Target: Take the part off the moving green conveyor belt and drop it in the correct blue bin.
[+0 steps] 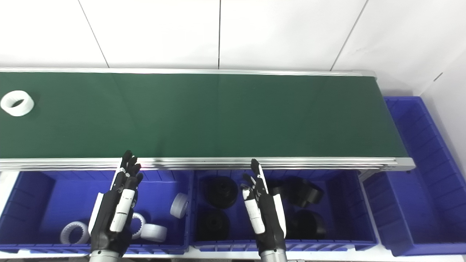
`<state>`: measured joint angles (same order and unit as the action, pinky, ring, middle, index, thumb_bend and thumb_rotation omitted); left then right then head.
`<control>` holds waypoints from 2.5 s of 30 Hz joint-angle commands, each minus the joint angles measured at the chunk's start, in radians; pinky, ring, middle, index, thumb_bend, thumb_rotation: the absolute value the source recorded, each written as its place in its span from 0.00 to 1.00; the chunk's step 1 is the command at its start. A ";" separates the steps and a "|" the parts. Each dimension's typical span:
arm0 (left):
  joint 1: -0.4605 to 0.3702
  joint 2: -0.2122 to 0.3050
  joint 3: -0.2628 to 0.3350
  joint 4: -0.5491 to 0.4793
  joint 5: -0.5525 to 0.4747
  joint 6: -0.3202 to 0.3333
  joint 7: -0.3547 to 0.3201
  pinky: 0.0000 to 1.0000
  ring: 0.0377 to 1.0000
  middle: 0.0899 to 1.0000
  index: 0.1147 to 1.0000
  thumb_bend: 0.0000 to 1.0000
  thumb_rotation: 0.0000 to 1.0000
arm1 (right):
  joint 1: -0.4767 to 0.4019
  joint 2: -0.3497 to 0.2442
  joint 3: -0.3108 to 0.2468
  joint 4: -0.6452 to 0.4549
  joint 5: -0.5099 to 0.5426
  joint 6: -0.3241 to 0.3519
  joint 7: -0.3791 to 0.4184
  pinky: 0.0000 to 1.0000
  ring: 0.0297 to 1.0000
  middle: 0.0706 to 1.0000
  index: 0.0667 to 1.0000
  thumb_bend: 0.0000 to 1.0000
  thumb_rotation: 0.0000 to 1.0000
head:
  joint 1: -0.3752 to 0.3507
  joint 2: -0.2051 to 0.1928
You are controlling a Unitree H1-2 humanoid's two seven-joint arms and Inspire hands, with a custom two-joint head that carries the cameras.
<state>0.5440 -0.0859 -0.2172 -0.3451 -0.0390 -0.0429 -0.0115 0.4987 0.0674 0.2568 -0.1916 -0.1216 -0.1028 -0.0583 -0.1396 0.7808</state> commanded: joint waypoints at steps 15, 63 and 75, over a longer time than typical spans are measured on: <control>0.005 -0.004 -0.010 -0.023 -0.008 -0.027 -0.010 1.00 1.00 1.00 1.00 0.55 0.76 | 0.001 0.003 0.001 -0.016 0.013 -0.055 0.009 0.85 0.92 1.00 1.00 0.76 0.96 | 0.007 -0.004; -0.052 -0.063 -0.057 0.252 0.033 -0.203 0.015 1.00 1.00 1.00 1.00 0.58 0.60 | -0.089 -0.079 -0.092 0.274 0.120 -0.261 0.069 0.85 0.95 1.00 1.00 0.76 0.99 | 0.270 -0.313; -0.103 -0.093 -0.059 0.372 0.075 -0.272 0.061 0.97 0.96 1.00 1.00 0.61 0.61 | -0.135 -0.094 -0.129 0.362 0.131 -0.282 0.090 0.84 0.94 1.00 1.00 0.76 1.00 | 0.345 -0.412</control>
<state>0.4529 -0.0936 -0.2385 0.0202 0.0100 -0.2700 0.0351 0.3723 -0.0267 0.1312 0.1823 0.0046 -0.3275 0.0199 0.1933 0.3774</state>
